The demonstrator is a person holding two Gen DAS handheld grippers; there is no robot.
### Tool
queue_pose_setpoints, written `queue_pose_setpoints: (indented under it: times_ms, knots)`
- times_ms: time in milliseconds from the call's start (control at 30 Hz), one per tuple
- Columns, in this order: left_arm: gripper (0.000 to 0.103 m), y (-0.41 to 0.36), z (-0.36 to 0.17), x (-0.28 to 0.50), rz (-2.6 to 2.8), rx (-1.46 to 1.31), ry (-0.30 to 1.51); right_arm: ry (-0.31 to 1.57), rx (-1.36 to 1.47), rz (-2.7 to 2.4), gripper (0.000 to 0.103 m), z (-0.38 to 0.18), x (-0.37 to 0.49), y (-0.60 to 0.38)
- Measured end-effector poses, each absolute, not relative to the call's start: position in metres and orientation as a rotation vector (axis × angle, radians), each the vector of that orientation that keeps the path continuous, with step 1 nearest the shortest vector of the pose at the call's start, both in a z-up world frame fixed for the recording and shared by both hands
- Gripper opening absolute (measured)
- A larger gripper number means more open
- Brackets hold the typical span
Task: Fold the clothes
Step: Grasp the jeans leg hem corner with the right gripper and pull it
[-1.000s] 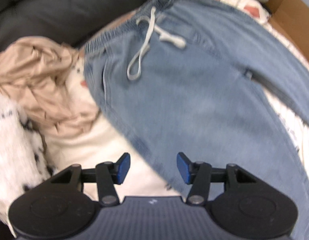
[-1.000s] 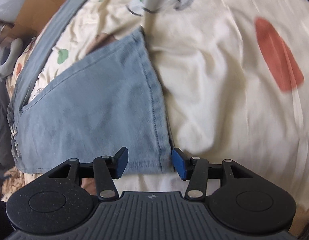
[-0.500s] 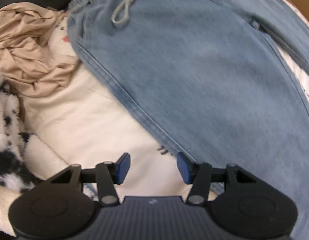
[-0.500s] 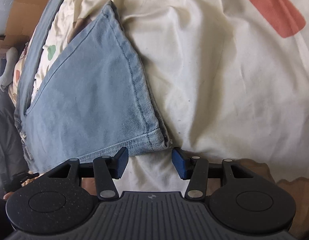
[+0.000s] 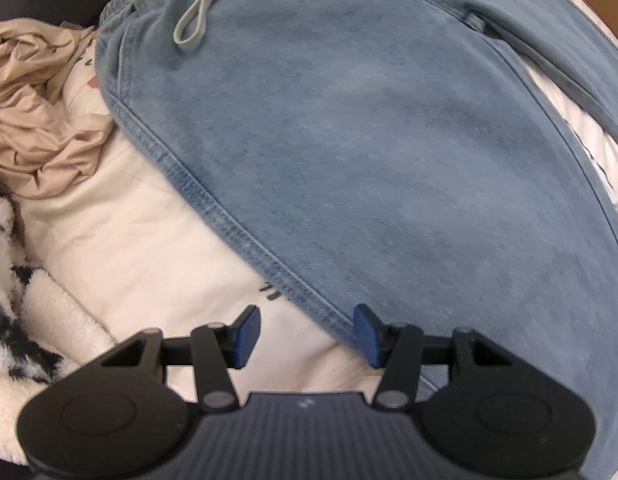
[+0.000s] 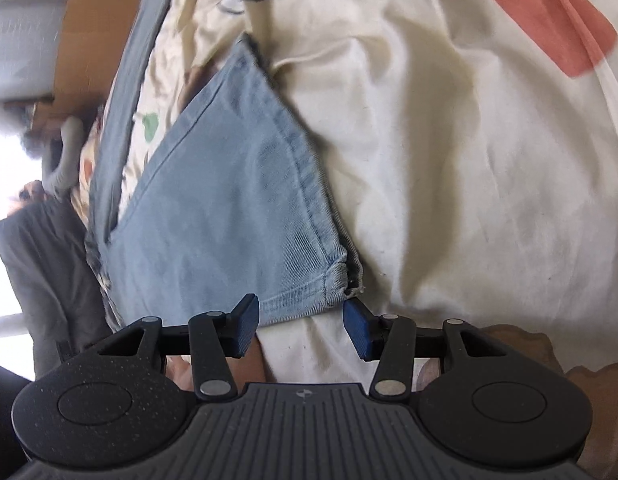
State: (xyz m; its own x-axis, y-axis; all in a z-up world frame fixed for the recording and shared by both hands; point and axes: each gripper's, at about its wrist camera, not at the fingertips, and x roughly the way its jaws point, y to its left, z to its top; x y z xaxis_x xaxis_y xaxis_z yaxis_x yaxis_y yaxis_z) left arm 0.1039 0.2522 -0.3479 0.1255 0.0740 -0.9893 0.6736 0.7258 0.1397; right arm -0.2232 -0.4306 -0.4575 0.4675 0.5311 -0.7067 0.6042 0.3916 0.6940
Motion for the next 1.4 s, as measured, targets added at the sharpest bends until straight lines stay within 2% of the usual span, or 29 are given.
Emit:
queue_pose_setpoints:
  times_ms: [467,600,967,1233,1267,1300,1333,1367,1400]
  knots:
    - [0.056,0.268,-0.341,0.098,-0.466,0.727,1.392,1.165,1.381,-0.133,0.052,-0.489,-0.221,-0.434]
    - [0.056,0.271,-0.332,0.098,-0.472,0.664,1.397,1.096,1.461,-0.122,0.052,-0.487,-0.221,-0.438]
    - [0.056,0.272,-0.329,0.089,-0.505,0.672,1.399,1.015,1.470,0.051,0.050,-0.468,-0.198,-0.435]
    - [0.056,0.285,-0.330,0.089,-0.486,0.676,1.409,1.087,1.401,0.049,0.049,-0.475,-0.192,-0.432]
    - [0.056,0.286,-0.330,0.089,-0.483,0.677,1.410,1.109,1.387,0.054,0.047,-0.477,-0.193,-0.432]
    - [0.056,0.288,-0.331,0.089,-0.481,0.677,1.412,1.129,1.368,0.050,0.036,-0.478,-0.194,-0.431]
    - [0.056,0.290,-0.331,0.088,-0.482,0.677,1.414,1.149,1.349,0.045,0.021,-0.480,-0.194,-0.430]
    - [0.056,0.291,-0.331,0.088,-0.484,0.677,1.416,1.163,1.328,0.033,0.014,-0.480,-0.193,-0.430]
    - [0.056,0.292,-0.331,0.087,-0.485,0.672,1.418,1.166,1.320,0.026,0.012,-0.480,-0.193,-0.430]
